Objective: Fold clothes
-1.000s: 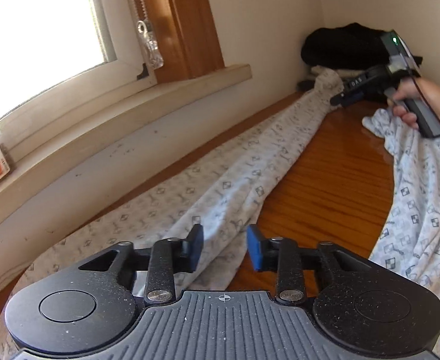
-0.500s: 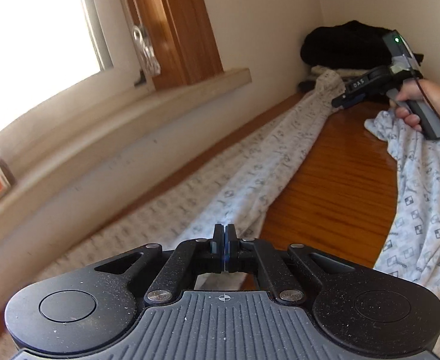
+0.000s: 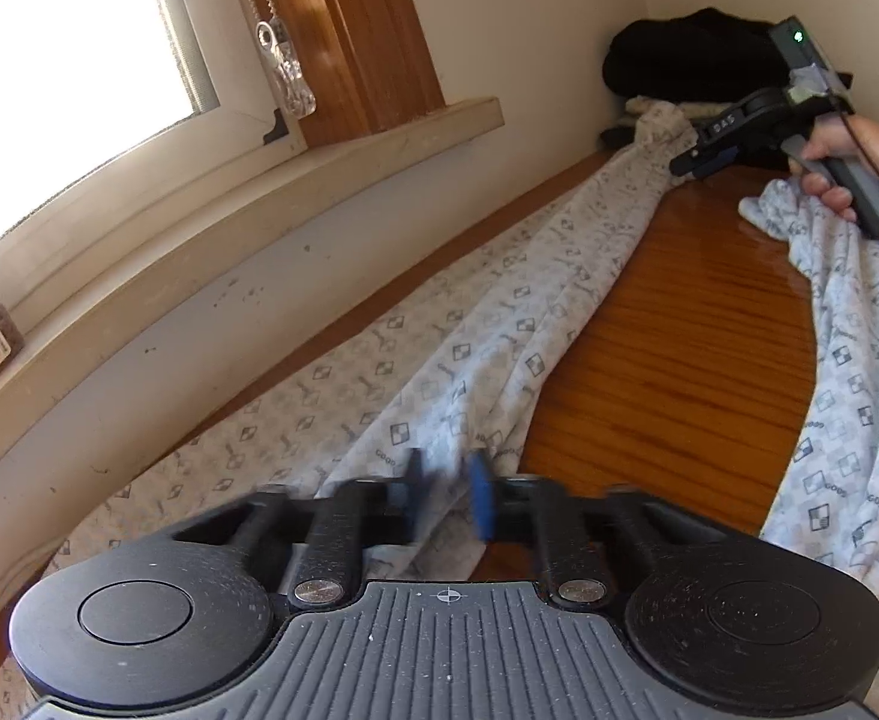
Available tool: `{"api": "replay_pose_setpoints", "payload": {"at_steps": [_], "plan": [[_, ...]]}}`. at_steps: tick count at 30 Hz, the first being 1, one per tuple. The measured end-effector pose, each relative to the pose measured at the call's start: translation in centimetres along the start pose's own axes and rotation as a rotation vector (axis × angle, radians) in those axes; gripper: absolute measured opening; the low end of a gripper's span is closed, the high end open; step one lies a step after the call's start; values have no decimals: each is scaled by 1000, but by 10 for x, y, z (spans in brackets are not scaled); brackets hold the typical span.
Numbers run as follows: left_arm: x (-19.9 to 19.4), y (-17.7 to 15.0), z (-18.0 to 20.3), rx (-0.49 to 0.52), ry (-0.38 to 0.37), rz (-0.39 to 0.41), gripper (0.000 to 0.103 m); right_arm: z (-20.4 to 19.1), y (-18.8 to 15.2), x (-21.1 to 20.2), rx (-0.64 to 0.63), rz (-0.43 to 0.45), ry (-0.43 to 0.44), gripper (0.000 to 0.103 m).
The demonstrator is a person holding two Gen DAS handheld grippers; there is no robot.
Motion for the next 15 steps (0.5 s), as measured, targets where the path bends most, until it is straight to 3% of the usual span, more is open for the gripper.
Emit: {"api": "replay_pose_setpoints", "payload": {"at_steps": [9, 11, 15], "plan": [[-7, 4, -31, -141, -57, 101, 2, 0, 0, -1, -1, -1, -8, 38], [-9, 5, -38, -172, -70, 123, 2, 2, -2, -5, 11, 8, -16, 42], [1, -10, -47, -241, -120, 127, 2, 8, -8, -23, 14, 26, -51, 43]]}}
Point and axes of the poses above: each gripper's, at about its wrist camera, not at the fingertips, and x roughly the way its jaws point, z to its right, y to its top, the point moved 3 cm from there along x, roughly the way its jaws point, and after that the axes turned 5 degrees about y, right-handed, at the moved point
